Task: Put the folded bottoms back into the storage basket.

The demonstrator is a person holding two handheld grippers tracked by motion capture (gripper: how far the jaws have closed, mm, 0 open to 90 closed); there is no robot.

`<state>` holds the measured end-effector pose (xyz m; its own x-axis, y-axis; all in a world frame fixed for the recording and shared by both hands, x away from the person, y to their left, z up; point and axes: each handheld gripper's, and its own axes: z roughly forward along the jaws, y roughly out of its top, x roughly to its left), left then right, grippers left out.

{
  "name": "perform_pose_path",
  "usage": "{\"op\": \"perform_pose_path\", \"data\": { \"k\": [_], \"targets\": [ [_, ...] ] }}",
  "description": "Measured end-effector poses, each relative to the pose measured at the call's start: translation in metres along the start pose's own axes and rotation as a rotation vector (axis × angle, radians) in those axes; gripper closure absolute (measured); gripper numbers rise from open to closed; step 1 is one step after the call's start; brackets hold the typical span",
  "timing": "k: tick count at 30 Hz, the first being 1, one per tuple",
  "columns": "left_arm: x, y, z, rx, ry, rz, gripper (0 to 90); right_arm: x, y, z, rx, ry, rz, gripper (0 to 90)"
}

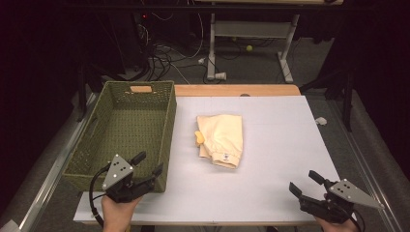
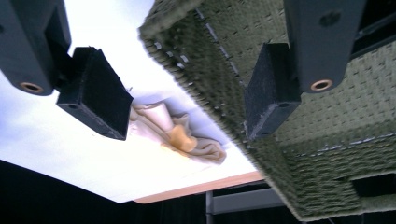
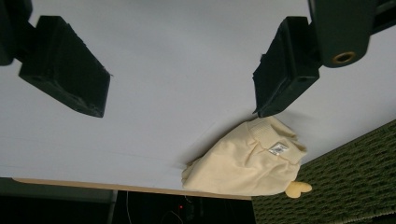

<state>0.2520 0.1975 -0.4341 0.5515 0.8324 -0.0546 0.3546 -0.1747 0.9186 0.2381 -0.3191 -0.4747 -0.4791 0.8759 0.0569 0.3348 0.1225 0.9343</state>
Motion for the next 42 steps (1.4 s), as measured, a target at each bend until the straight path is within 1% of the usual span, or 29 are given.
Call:
{"op": "perform_pose_path", "data": {
  "k": [3,7,15,19,30,42],
  "targets": [
    [-0.002,0.0,0.002,0.007,-0.003,0.007,30.2,0.0,0.0,0.0,0.001,0.0,0.001,19.3],
    [-0.004,0.0,0.003,0.008,-0.008,0.005,30.2,0.0,0.0,0.0,0.002,0.002,-0.001,19.3],
    [-0.01,0.001,0.007,0.013,-0.027,0.015,30.2,0.0,0.0,0.001,0.004,0.004,-0.003,19.3],
    [-0.015,0.001,0.01,0.014,-0.035,0.029,30.2,0.0,0.0,0.001,0.004,0.001,-0.001,19.3],
    [-0.024,0.001,0.018,0.025,-0.053,0.042,30.3,0.0,0.0,0.001,0.007,0.006,-0.005,19.3],
    [-0.035,0.002,0.032,0.045,-0.081,0.058,30.2,0.0,0.0,0.002,0.007,0.011,-0.004,19.3]
  ]
}}
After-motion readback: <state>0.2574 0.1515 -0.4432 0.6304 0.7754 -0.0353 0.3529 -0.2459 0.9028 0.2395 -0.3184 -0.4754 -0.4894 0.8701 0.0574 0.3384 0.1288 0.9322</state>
